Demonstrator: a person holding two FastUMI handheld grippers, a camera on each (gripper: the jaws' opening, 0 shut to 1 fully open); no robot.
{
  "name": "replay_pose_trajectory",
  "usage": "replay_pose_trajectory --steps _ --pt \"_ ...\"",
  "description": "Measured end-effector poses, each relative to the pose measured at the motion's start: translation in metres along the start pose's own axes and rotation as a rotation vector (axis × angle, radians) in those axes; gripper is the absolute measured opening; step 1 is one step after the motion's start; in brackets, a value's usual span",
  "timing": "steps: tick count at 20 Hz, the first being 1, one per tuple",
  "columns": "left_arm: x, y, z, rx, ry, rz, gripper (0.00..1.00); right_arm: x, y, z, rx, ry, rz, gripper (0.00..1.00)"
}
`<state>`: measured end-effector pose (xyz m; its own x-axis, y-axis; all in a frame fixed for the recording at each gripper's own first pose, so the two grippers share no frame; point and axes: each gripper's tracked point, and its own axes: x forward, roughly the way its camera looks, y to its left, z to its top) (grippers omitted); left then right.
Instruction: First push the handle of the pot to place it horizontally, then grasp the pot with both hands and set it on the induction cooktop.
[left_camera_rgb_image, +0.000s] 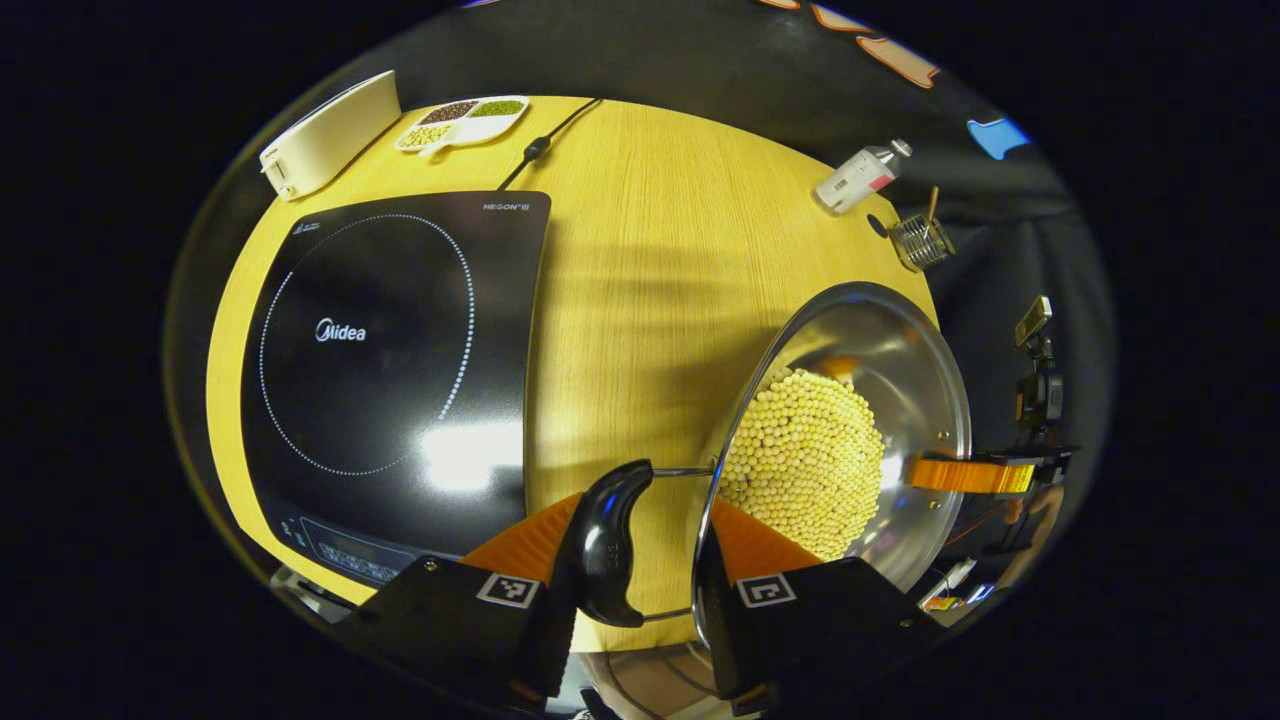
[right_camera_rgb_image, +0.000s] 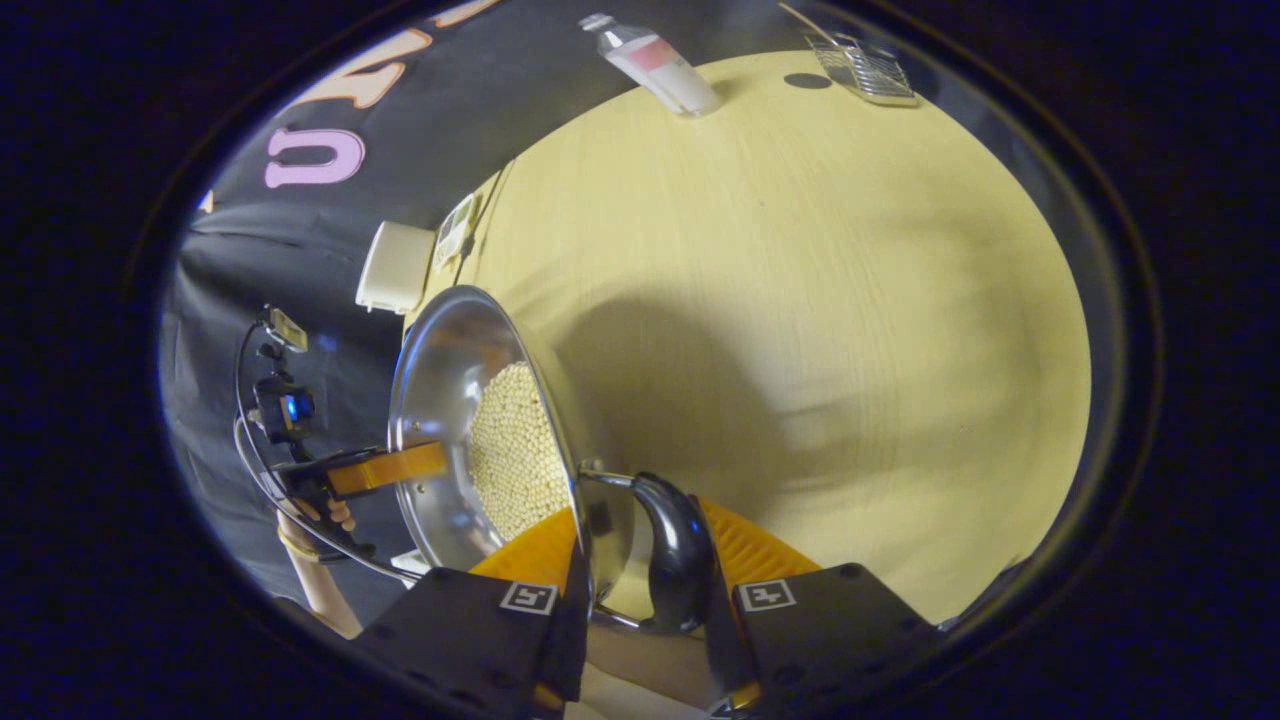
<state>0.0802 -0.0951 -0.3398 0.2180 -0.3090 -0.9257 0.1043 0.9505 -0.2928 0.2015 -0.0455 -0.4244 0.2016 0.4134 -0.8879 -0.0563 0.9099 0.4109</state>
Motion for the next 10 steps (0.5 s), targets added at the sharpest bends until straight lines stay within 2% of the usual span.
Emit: replay_pose_trajectory --steps 5,10 --pt "-0.021 0.019 -0.001 0.02 -0.017 -0.002 0.57 0.002 0.002 -0.001 0.004 -0.017 0.003 0.45" --pt "-0.037 0.061 -0.003 0.025 -0.027 -0.025 0.57 0.0 0.002 -0.004 0.001 -0.041 -0.02 0.45"
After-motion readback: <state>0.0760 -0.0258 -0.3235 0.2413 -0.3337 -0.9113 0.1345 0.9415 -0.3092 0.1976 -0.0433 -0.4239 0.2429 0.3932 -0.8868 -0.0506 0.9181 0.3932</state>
